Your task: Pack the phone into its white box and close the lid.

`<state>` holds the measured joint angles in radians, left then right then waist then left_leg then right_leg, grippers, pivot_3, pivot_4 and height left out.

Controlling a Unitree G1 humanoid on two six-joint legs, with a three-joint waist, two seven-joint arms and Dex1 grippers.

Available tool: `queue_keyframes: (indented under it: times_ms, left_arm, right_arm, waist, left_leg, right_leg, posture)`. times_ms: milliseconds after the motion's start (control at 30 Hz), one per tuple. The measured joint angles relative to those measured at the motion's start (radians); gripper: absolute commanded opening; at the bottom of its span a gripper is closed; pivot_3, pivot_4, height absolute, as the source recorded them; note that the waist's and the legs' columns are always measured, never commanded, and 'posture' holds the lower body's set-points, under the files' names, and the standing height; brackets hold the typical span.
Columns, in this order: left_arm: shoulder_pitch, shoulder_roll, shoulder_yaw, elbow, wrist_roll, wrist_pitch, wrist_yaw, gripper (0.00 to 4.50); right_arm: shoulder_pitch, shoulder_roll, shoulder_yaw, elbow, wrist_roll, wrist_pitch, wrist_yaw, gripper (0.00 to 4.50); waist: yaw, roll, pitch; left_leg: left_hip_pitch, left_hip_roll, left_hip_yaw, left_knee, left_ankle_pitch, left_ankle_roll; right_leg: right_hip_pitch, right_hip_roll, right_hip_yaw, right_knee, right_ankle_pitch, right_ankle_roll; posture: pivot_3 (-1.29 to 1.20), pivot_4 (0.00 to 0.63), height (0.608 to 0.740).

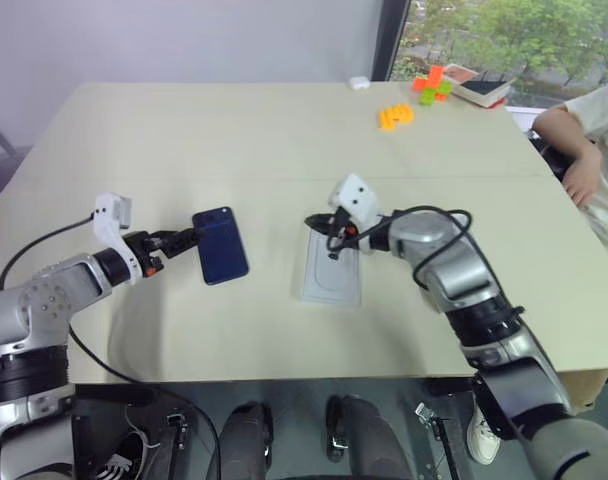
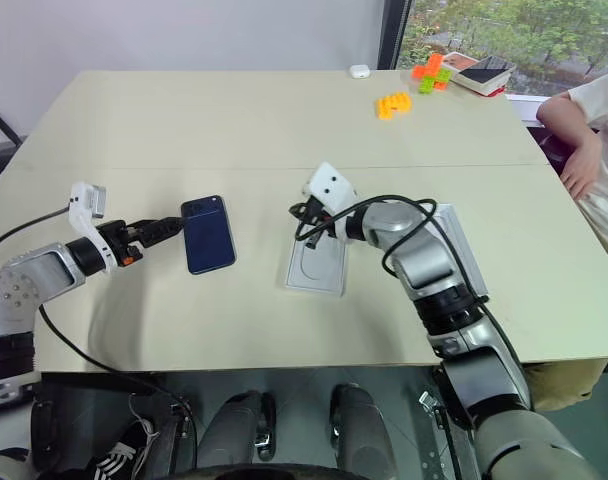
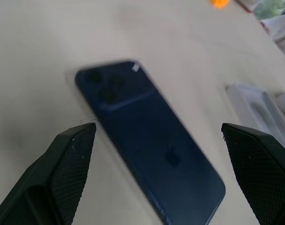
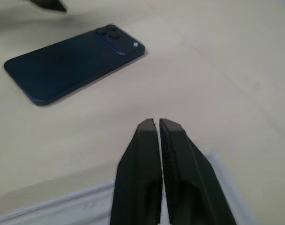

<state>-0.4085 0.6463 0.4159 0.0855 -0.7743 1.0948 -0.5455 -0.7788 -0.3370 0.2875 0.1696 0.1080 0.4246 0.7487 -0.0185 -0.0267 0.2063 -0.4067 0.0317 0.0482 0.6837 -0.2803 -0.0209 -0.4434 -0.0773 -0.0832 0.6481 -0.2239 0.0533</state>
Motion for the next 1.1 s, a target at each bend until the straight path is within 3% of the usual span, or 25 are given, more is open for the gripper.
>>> queue_keyframes:
  times_ms: [233, 533, 867, 1100]
  left_arm:
    - [-0.082, -0.061, 0.052, 0.073, -0.022, 0.105, 0.119, 4.50]
    - [-0.202, -0.125, 0.110, 0.166, -0.023, 0.215, 0.228, 4.50]
    - [-0.297, -0.166, 0.121, 0.238, 0.002, 0.323, 0.277, 4.50]
    - [-0.342, -0.183, 0.218, 0.324, 0.005, 0.412, 0.297, 4.50]
  right_arm:
    - [-0.065, 0.141, 0.103, 0.248, -0.142, -0.144, -0.066, 0.05]
    - [-0.169, 0.276, 0.109, 0.526, -0.220, -0.265, -0.125, 0.05]
    - [-0.169, 0.313, 0.143, 0.580, -0.283, -0.303, -0.066, 0.05]
    - [-0.123, 0.314, 0.146, 0.521, -0.300, -0.291, -0.042, 0.05]
  waist:
    - [0.005, -0.001, 0.000]
    - [0.007, -0.001, -0.001]
    - [0.007, -0.001, -0.001]
    - [0.002, -0.001, -0.002]
  left_leg:
    - [0.000, -0.001, -0.001, 0.000, 0.001, -0.001]
    - [0.002, -0.001, -0.001, 0.000, 0.002, -0.003]
    - [0.016, -0.002, -0.002, -0.001, 0.001, -0.003]
    - [0.017, -0.002, -0.002, -0.001, 0.001, -0.003]
  right_leg:
    - [0.001, -0.001, 0.000, 0.001, 0.000, 0.000]
    - [0.002, -0.002, -0.001, 0.002, 0.000, 0.000]
    - [0.016, -0.003, -0.001, 0.001, 0.000, 0.000]
    - [0.016, -0.003, -0.001, 0.001, 0.000, 0.000]
  posture:
    - [0.00, 0.150, 0.740]
    - [0.00, 0.150, 0.740]
    - [0.00, 0.150, 0.740]
    - [0.00, 0.150, 0.740]
